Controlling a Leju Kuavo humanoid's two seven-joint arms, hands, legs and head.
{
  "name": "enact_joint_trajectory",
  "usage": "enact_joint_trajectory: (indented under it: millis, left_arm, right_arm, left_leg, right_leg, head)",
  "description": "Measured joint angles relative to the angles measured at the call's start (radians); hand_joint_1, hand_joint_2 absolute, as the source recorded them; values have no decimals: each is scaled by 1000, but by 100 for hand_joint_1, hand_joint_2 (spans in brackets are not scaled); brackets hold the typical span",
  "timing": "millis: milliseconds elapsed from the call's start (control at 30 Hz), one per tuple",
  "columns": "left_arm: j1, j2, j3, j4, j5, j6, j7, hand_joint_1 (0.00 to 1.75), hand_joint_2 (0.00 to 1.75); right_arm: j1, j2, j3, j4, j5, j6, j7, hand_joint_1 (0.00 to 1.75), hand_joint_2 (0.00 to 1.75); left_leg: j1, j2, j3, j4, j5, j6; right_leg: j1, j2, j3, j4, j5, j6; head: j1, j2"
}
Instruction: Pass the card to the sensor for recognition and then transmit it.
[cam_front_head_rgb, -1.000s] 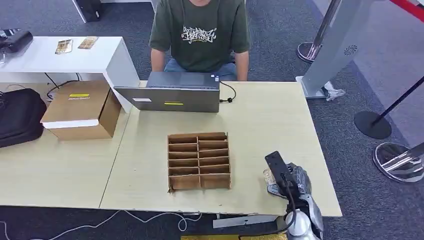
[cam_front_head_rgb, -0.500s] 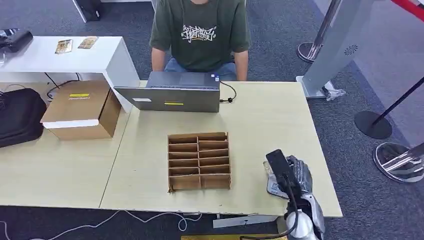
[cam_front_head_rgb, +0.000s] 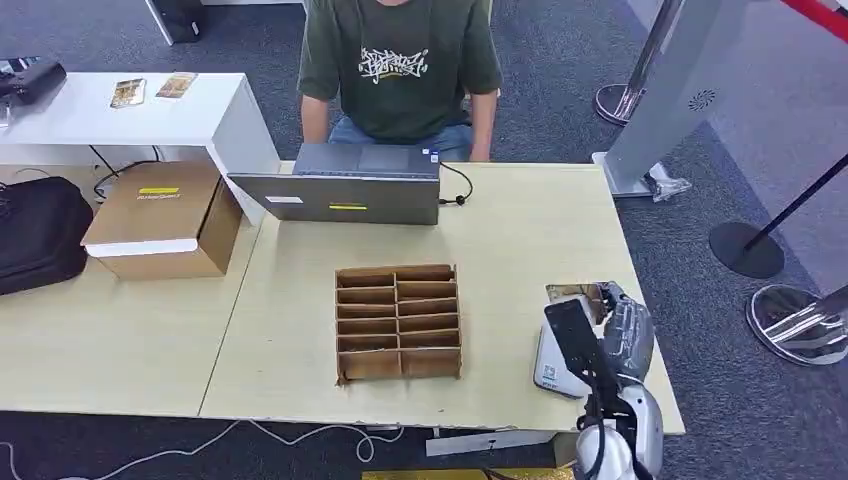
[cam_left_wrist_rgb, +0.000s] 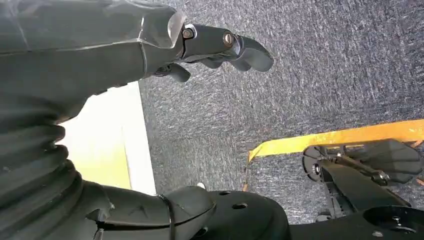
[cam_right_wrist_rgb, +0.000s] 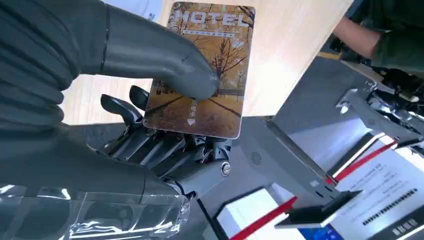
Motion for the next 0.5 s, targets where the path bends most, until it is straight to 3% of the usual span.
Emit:
enact_joint_trajectory:
  millis: [133, 300, 500]
  left_arm:
    - [0, 0, 0, 0, -6, 2, -8, 0, 175]
    - [0, -3, 0, 0, -18, 9, -19, 0, 175]
    - [-1, -5, 0, 0, -18, 12, -20, 0, 175]
  right_arm:
    - [6, 0, 13, -11, 139, -60, -5, 175, 175]
    - [4, 0, 30, -7, 488, -208, 19, 175, 175]
    - [-7, -2, 47, 15, 685, -310, 62, 175, 175]
  left_leg:
    - [0, 0, 0, 0, 0, 0]
    - [0, 0, 0, 0, 0, 0]
    - [0, 0, 0, 0, 0, 0]
  right_leg:
    - [0, 0, 0, 0, 0, 0]
    - [0, 0, 0, 0, 0, 0]
    - [0, 0, 0, 0, 0, 0]
  head:
    - [0, 0]
    - [0, 0]
    - [0, 0]
